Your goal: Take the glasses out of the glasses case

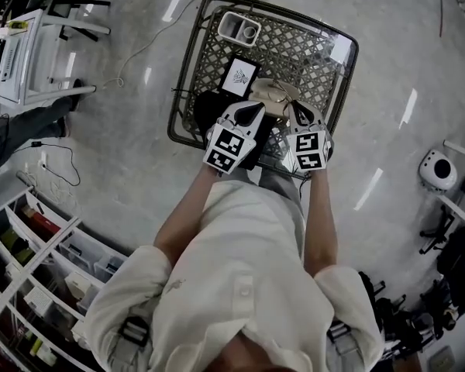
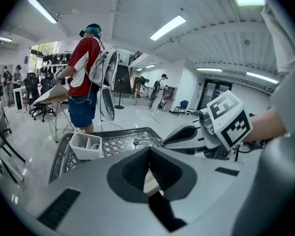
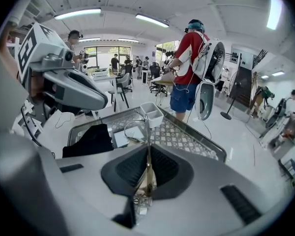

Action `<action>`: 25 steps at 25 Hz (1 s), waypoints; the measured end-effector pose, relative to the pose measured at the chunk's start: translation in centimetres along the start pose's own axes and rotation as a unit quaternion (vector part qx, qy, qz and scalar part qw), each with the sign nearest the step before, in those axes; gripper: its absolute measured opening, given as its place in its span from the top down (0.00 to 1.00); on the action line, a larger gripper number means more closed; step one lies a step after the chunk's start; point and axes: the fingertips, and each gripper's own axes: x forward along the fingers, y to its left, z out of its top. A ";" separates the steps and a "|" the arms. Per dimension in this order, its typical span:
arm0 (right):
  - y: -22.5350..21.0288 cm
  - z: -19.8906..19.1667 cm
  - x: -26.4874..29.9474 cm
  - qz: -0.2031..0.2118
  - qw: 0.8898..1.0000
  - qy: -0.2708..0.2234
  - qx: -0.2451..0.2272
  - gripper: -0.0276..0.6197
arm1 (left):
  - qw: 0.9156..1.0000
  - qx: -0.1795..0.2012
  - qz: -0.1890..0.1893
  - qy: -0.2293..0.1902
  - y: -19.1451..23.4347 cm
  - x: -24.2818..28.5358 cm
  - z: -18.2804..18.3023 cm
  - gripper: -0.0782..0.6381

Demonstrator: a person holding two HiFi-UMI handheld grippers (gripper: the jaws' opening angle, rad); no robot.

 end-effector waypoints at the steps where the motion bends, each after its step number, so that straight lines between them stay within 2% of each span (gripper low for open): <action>1: 0.0 0.4 -0.4 -0.002 1.000 -0.005 0.001 0.92 | 1.000 0.002 -0.001 -0.001 0.0 -0.1 0.2 0.87; 13: -0.3 4.3 -4.3 -0.026 0.998 -0.057 0.008 0.92 | 1.000 0.025 -0.001 -0.016 -0.1 -2.3 3.1 0.87; 25: -1.9 9.9 -9.0 -0.061 0.991 -0.121 -0.008 0.92 | 0.997 0.046 -0.008 -0.061 -0.7 -4.1 7.9 0.87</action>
